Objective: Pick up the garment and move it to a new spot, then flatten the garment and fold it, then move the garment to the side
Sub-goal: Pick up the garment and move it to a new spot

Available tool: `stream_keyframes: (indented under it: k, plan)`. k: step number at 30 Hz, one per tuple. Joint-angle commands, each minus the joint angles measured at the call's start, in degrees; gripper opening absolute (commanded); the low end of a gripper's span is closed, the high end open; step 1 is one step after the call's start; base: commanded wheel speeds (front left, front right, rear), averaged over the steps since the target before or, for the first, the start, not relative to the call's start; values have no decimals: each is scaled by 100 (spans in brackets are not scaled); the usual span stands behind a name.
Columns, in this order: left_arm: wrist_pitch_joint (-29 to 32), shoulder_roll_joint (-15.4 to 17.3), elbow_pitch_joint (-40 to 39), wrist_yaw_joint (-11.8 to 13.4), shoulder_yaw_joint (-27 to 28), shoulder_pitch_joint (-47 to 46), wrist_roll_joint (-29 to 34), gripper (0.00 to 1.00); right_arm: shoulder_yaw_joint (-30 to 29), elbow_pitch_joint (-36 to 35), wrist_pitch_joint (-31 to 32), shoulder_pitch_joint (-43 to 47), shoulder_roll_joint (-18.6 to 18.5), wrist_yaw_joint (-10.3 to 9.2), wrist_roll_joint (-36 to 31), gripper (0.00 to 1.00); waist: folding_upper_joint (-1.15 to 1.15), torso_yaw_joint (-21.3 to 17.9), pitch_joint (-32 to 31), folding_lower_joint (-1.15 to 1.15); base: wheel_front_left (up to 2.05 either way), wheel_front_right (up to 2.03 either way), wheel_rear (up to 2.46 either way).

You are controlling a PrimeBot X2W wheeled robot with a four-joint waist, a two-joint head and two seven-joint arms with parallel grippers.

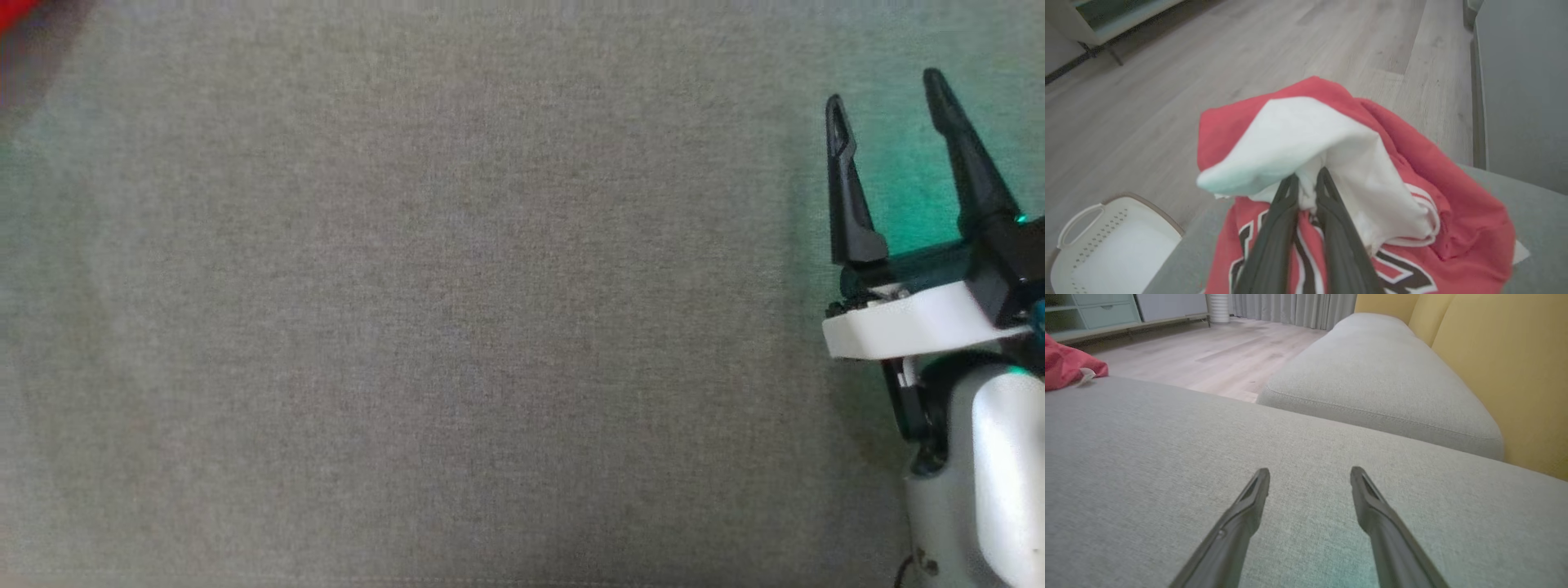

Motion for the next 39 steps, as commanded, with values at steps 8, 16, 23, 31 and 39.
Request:
stream_keyframes:
  k: [8,16,23,31,39]
  plan:
    - [125,454,-748,-302,-381,-645,533,0,22,489,-351,333,79,39,439,100,0,-164,-1341,0,0,0,0]
    - [509,-39,-1733,-496,-919,-714,672,0,46,996,-579,680,79,39,774,100,0,-455,-2399,0,0,0,0]
    - [409,-1029,-2610,-421,-1239,-108,335,0,-43,1224,-697,1036,79,39,997,100,0,-689,-2965,0,0,0,0]
    - [-600,-1817,-3087,-107,-1939,1600,569,0,37,1283,-762,1239,79,39,1078,100,0,-1035,-2874,0,0,0,0]
    - [-1654,-2301,-2628,160,-2390,3217,653,0,318,1220,-798,1172,79,39,1092,100,0,-1445,-2441,0,0,0,0]
